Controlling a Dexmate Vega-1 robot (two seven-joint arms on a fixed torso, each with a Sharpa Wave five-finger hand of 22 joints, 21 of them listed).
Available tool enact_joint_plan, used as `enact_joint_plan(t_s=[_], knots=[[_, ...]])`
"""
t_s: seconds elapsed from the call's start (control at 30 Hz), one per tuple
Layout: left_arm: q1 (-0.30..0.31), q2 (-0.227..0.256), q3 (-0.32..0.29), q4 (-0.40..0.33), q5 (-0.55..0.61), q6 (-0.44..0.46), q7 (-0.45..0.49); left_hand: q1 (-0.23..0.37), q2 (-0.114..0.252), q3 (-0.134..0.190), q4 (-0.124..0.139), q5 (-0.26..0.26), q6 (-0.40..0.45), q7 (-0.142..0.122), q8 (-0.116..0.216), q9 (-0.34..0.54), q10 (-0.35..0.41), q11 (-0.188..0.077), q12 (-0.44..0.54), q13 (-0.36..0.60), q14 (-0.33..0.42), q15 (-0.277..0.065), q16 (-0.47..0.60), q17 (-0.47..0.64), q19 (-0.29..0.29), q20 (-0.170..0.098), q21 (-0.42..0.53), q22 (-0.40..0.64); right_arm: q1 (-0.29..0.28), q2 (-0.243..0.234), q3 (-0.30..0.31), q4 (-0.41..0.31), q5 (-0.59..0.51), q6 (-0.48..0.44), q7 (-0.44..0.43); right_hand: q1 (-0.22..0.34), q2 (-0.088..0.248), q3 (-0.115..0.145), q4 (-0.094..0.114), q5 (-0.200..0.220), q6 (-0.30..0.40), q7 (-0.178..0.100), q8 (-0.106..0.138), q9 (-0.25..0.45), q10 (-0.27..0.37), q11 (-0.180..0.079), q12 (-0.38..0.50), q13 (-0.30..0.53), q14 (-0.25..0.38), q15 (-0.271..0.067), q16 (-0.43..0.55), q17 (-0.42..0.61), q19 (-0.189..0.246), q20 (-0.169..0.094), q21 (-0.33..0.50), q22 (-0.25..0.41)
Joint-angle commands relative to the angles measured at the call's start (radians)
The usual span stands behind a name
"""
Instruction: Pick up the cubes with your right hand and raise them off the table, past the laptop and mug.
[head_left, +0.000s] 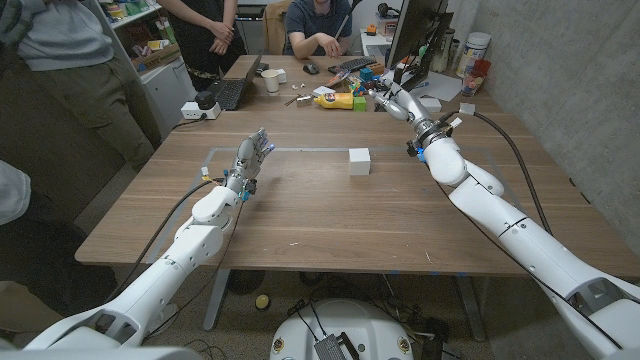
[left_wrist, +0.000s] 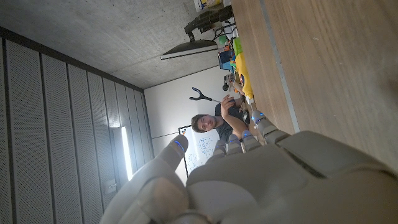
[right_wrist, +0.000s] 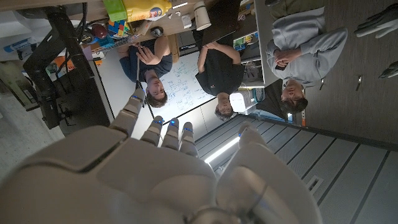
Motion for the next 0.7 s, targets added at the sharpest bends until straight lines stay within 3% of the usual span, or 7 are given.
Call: enact_joint_plan(t_s=[0.03, 0.47, 0.7], knots=[[-0.006, -0.006, 0.0, 0.014, -0.007, -0.001, -0.008, -0.006, 0.071, 0.007, 0.001, 0.005, -0.005, 0.001, 0.003, 0.005, -0.007, 0.001, 0.004, 0.002, -0.006, 0.001, 0.005, 0.002, -0.002, 0.005, -0.001, 0.005, 0.036, -0.018, -0.084, -0.043, -0.187, -0.127, -0.021, 0.017, 0.0, 0.003, -0.012, 0.0, 0.009, -0.025, 0.007, 0.004, 0.009, -0.005, 0.007, 0.004, 0.003, 0.011, 0.004, 0.003, -0.003, 0.006, 0.0, 0.004], [-0.013, -0.013, 0.002, 0.027, -0.008, -0.002, -0.009, -0.009, 0.07, 0.005, 0.003, 0.005, -0.005, 0.001, 0.003, 0.005, -0.007, -0.001, 0.004, 0.002, -0.006, 0.0, 0.005, 0.003, -0.001, 0.005, -0.003, 0.005, 0.071, -0.018, -0.146, -0.045, -0.317, -0.197, 0.001, 0.038, 0.003, 0.008, -0.03, -0.002, -0.009, -0.028, -0.001, 0.004, 0.022, 0.002, 0.011, 0.004, 0.016, 0.015, 0.009, 0.004, 0.003, 0.015, 0.004, 0.004], [-0.015, -0.014, 0.003, 0.028, -0.006, -0.002, -0.007, -0.01, 0.07, 0.005, 0.003, 0.005, -0.005, 0.001, 0.003, 0.005, -0.008, 0.0, 0.004, 0.002, -0.006, 0.0, 0.005, 0.003, -0.001, 0.005, -0.005, 0.005, 0.087, -0.014, -0.165, -0.042, -0.348, -0.215, 0.033, 0.053, -0.001, 0.008, -0.045, -0.003, -0.013, -0.072, -0.002, 0.005, 0.018, -0.002, 0.009, 0.005, 0.014, 0.016, 0.008, 0.004, 0.008, 0.015, 0.006, 0.004]])
